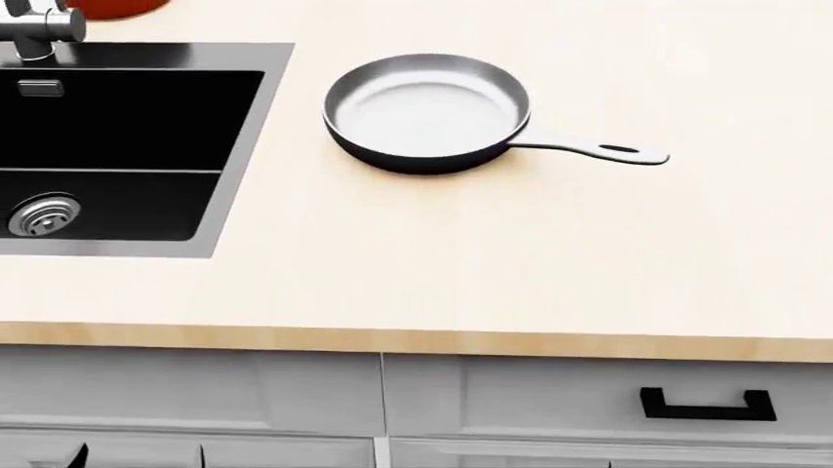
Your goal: Pick the pan and sponge and place them into the sink. Then turn on the water.
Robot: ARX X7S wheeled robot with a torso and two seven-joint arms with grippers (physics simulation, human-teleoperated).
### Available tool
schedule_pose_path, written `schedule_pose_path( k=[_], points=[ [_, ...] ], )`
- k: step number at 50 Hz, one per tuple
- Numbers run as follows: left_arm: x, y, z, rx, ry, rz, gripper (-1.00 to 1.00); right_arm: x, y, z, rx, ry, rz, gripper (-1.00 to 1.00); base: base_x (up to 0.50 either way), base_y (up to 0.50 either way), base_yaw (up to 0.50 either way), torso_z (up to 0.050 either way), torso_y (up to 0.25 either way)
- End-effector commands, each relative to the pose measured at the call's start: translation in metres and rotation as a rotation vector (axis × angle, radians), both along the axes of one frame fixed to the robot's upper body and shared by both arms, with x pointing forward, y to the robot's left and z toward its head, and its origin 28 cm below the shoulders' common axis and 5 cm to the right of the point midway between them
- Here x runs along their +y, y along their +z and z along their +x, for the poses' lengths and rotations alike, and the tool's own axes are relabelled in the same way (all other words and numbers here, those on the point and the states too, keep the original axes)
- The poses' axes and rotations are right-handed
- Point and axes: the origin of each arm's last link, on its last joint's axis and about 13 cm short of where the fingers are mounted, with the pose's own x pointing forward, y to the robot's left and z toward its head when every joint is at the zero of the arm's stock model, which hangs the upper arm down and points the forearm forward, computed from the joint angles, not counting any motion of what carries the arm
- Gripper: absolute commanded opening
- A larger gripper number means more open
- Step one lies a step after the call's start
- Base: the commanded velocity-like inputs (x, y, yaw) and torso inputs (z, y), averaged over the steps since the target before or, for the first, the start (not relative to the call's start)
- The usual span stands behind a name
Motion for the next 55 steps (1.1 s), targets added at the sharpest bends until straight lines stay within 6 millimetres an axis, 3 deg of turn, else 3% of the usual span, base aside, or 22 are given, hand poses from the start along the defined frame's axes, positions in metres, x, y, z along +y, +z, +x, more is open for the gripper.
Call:
schedule_pose_path(
  k=[1,11,12,13,21,30,33,39,42,51,55],
  points=[
    [0.001,0.0,-0.002,-0.003,-0.011,0.005,1.0,0.0,0.0,0.0,0.002,-0.002,-0.004,1.0,0.0,0.0,0.0,0.05,0.0],
    [0.0,0.0,0.0,0.001,0.011,0.003,1.0,0.0,0.0,0.0,0.002,-0.001,-0.002,1.0,0.0,0.0,0.0,0.015,0.0],
    [0.006,0.003,-0.005,-0.016,0.013,0.035,1.0,0.0,-0.003,-0.006,0.083,-0.024,-0.148,1.0,0.0,0.0,0.0,0.0,0.0],
    [0.002,0.001,-0.001,-0.007,0.011,-0.01,1.0,0.0,0.0,0.0,0.002,-0.001,-0.002,1.0,0.0,0.0,0.0,0.0,0.0],
    [0.001,0.01,0.003,-0.012,-0.012,-0.034,1.0,-0.002,0.016,0.005,-0.041,0.0,-0.026,1.0,0.0,0.0,0.0,0.0,0.0],
    [0.008,0.059,0.011,-0.019,-0.003,-0.019,1.0,-0.013,0.078,0.011,-0.12,0.01,-0.05,1.0,0.0,0.0,0.0,0.0,0.0],
    [0.011,0.101,0.018,-0.068,-0.032,-0.011,1.0,-0.021,0.102,0.02,-0.129,0.004,-0.054,1.0,0.0,0.0,0.0,0.0,0.0],
    [0.019,0.134,0.027,-0.083,-0.055,0.038,1.0,-0.038,0.15,0.025,-0.165,0.022,-0.098,1.0,0.0,0.0,0.0,0.0,0.0],
    [0.037,0.157,0.028,-0.089,-0.034,0.06,1.0,-0.052,0.179,0.025,-0.177,0.034,-0.123,1.0,0.0,0.0,0.0,0.0,0.0],
    [0.054,0.184,0.025,-0.061,-0.036,0.136,1.0,-0.068,0.218,0.026,-0.187,0.053,-0.122,1.0,0.0,0.0,0.0,0.0,0.0],
    [0.053,0.191,0.026,-0.051,-0.052,0.151,1.0,-0.069,0.22,0.029,-0.141,0.043,-0.13,1.0,0.0,0.0,0.0,0.0,0.0]
  ],
)
